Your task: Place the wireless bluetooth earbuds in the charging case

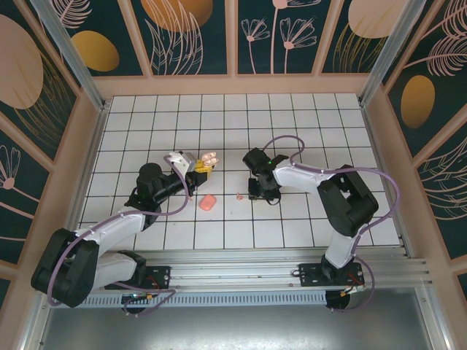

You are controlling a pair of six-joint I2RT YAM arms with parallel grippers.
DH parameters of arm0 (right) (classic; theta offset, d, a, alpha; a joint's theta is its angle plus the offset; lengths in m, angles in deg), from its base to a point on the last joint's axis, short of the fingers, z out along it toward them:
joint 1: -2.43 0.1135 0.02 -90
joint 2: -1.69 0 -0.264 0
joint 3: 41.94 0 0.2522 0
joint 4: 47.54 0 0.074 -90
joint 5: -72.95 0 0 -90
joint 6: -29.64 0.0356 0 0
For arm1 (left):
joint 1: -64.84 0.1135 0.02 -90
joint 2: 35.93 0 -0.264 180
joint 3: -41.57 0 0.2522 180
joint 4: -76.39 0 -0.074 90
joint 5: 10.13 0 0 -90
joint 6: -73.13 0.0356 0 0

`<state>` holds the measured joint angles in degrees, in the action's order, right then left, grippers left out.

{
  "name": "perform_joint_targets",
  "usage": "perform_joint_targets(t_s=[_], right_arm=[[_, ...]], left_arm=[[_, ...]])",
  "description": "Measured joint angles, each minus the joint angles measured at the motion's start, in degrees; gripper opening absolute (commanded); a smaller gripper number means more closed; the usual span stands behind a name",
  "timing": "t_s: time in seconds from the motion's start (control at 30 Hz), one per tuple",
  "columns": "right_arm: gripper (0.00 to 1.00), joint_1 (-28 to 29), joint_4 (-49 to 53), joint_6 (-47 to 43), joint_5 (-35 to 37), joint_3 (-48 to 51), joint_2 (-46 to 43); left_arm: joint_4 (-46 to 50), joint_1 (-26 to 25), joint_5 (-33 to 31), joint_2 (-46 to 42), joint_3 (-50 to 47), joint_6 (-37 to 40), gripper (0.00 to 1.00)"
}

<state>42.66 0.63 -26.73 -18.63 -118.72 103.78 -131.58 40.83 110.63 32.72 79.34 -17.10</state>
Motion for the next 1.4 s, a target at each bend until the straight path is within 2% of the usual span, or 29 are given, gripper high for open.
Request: perform_joint_targets(t_s=[0.87,1.17,1.4], right_arm=[[0.33,0.0,-4.4,-0.7,-1.5,0.6,1.0],[0.28,0.1,-7.2,-1.4,-1.3,0.6,1.0],[0.37,0.7,-6.1,-1.6,0.0,0.3,1.0]], left_arm=[[0.0,0.0,0.0,0.0,0.0,0.2,0.08],[0.0,0.0,0.0,0.0,0.0,0.2,0.08],[0.0,0.0,0.0,0.0,0.0,0.2,0.08]])
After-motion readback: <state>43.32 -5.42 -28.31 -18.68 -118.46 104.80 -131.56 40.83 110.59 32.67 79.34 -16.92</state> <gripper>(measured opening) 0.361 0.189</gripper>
